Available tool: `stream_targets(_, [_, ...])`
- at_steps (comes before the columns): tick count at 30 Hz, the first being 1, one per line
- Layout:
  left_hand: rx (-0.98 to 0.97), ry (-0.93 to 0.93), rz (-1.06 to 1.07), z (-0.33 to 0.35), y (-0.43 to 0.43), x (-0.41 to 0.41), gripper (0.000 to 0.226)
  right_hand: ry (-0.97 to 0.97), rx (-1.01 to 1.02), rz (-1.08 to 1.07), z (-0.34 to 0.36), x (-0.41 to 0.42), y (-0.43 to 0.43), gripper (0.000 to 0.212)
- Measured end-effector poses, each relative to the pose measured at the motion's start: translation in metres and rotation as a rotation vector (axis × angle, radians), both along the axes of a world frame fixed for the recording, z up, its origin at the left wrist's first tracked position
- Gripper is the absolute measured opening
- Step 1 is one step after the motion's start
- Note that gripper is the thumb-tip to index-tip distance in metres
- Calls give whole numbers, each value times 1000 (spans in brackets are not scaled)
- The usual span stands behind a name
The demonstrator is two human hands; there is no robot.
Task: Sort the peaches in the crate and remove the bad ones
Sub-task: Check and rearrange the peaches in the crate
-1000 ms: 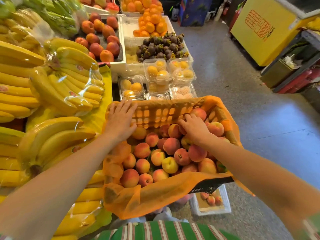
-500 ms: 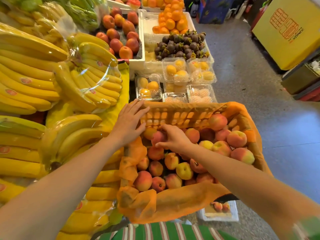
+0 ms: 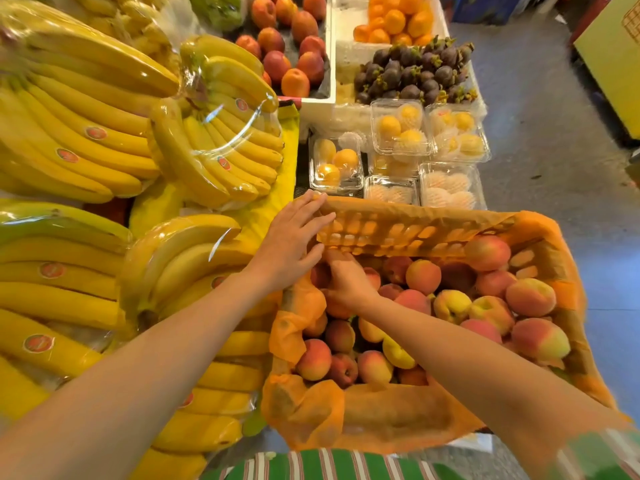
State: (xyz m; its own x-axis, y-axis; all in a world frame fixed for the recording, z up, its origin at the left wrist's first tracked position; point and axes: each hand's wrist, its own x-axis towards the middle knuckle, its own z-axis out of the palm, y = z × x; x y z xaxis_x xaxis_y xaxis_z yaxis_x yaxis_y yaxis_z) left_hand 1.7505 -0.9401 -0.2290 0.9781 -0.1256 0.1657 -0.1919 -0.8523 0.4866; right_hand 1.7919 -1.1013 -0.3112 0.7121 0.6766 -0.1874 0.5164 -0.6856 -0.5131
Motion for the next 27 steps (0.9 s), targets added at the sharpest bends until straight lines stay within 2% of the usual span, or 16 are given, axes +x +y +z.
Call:
stream_targets(2, [6,-3,0,0,0,0,49,21,-17,6,-3,-3,0,52])
stream_targets(5, [44,1,2,-1,0,0,47,46,-11,2,3,-1,-6,27])
stream_targets(11, [157,-89,-7,14,-16,7,37,64,54,-15,60,11,-62,27])
stream_targets(14, [152,-111,-168,29,-51,17,29,9,86,-87,93,16,-109,24])
stream_targets(16, [119,-36,-302,31,-80,22,27,-39,62,-134,114,16,-145,21])
stream_targets(19, [103,114,-438,25,-119,26,32,-103,-5,-182,137,12,-197,22])
stream_targets(22, [36,197,-482,20,-151,32,36,-210,-45,-213,148,8,-241,23])
stream_targets(27, [11,208,-424,18,-190,50,50,-257,-225,-237,147,0,-275,48])
